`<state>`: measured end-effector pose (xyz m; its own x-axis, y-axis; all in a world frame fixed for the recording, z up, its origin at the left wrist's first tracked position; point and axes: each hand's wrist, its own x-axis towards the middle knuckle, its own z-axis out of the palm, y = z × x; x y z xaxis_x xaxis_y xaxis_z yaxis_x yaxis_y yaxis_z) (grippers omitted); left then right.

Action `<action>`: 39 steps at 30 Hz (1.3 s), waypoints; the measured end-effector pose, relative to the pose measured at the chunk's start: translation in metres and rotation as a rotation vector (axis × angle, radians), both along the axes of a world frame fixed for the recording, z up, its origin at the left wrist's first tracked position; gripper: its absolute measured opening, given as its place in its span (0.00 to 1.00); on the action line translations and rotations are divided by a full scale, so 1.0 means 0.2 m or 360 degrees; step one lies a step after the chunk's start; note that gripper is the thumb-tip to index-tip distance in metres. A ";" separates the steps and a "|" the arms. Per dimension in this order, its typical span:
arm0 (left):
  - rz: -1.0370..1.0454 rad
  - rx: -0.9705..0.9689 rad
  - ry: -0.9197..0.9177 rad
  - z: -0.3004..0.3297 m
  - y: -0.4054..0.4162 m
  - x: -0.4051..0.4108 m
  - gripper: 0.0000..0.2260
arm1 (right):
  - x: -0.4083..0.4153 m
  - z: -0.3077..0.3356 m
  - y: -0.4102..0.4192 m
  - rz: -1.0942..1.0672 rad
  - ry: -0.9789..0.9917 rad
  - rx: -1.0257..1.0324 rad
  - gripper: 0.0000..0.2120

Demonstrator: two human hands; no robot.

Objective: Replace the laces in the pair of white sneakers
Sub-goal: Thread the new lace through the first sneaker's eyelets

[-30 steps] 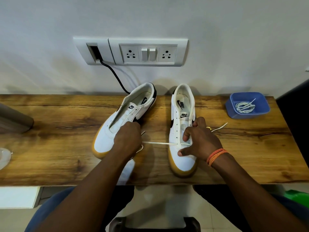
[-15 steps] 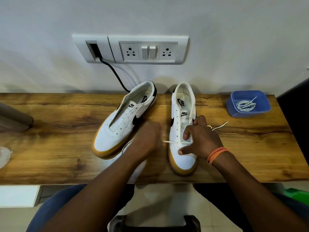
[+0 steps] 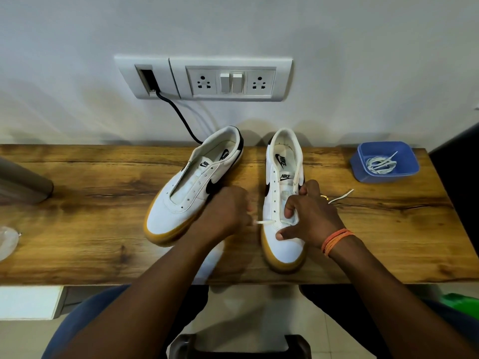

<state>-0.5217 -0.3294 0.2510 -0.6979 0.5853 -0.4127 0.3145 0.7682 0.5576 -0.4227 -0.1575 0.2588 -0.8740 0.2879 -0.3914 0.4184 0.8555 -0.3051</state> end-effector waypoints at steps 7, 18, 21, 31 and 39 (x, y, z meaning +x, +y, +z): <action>-0.0025 0.0110 -0.0011 -0.10 0.11 0.17 0.09 | 0.00 -0.01 0.00 0.0008 -0.0001 0.0011 0.24; -0.0056 -0.0264 -0.0007 0.00 0.00 -0.01 0.07 | 0.01 -0.01 0.00 0.0026 -0.0021 0.0035 0.24; 0.0108 -0.0353 0.0056 0.01 -0.06 -0.06 0.14 | 0.00 -0.01 0.00 0.0022 -0.0027 0.0034 0.24; -0.0219 -0.0067 -0.0011 -0.03 0.07 0.05 0.10 | 0.02 0.02 0.11 0.0089 0.0067 -0.0162 0.10; -0.0069 0.0100 -0.0027 -0.06 0.14 0.09 0.09 | 0.04 0.02 0.11 0.0210 -0.0055 -0.0036 0.12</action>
<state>-0.5030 -0.3021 0.2383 -0.6645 0.6402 -0.3855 0.3371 0.7172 0.6099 -0.4150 -0.1350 0.2634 -0.8896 0.1619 -0.4270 0.3131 0.8969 -0.3124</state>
